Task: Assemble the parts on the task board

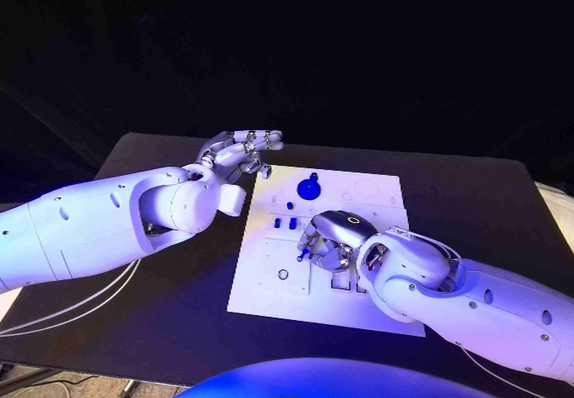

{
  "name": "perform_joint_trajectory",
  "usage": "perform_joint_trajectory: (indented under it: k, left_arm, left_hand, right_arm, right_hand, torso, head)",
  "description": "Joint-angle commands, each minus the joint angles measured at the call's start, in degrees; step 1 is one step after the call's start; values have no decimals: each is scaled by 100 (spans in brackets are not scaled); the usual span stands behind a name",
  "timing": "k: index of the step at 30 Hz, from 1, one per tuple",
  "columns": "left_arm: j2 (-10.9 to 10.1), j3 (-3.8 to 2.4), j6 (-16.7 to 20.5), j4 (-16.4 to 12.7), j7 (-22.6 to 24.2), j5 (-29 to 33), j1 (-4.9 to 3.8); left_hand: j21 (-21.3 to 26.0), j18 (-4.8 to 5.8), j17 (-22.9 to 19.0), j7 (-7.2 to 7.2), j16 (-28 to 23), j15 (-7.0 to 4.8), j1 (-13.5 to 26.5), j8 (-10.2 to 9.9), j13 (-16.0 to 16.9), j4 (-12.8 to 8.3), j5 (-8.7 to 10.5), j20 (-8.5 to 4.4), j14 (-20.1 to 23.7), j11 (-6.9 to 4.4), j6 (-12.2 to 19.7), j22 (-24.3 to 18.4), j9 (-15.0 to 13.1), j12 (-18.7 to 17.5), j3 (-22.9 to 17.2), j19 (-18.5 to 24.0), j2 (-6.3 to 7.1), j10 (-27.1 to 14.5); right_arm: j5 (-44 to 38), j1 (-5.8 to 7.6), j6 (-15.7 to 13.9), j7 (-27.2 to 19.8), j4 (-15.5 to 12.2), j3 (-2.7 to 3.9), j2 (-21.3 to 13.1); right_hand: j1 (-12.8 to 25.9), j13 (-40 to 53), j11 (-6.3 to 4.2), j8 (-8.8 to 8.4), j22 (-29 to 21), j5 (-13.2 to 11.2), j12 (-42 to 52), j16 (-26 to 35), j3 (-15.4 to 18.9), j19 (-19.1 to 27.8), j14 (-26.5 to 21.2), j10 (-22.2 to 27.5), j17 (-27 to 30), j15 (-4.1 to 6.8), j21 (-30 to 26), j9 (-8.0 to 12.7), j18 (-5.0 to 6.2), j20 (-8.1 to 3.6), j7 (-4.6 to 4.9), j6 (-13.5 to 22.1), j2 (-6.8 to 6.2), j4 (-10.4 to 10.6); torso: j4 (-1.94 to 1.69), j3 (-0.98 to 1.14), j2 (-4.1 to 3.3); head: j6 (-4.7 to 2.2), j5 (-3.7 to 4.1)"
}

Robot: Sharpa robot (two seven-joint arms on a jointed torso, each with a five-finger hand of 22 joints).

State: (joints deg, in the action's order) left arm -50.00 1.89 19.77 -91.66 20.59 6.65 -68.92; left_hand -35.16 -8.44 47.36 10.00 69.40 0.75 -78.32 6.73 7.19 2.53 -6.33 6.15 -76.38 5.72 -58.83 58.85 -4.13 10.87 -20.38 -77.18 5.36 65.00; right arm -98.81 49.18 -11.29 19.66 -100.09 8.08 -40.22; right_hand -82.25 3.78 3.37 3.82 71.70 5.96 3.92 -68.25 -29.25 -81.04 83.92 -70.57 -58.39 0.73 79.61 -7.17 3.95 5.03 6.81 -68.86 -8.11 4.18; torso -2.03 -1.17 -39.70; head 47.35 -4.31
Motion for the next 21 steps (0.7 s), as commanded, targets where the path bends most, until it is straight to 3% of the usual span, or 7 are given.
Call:
perform_joint_trajectory:
  k: [1,21]
  left_arm:
    - [11,-4,-113,-17,21,-39,-2]
    - [-2,-4,-188,20,-57,-37,-2]
  left_hand:
    - [14,-74,-5,7,-26,-2,-52,-29,6,-23,-24,8,46,-5,31,-9,8,8,0,35,7,-28]
    - [24,-76,-11,9,-24,-1,-68,-25,10,-33,-24,9,47,-4,32,-15,7,22,0,36,6,-34]
  right_arm:
    - [-105,-13,164,-21,13,-12,19]
    - [-208,-25,281,29,69,-64,99]
  right_hand:
    - [36,5,30,30,3,11,7,-18,-26,-27,157,-2,-2,42,18,-4,7,-1,34,14,43,-14]
    - [46,7,31,30,-3,13,8,-20,-27,-24,157,-4,-2,40,14,-6,9,0,36,15,47,-17]
  torso:
    - [1,2,4]
    - [1,-4,6]
  head:
    - [13,-13]
    - [51,-50]
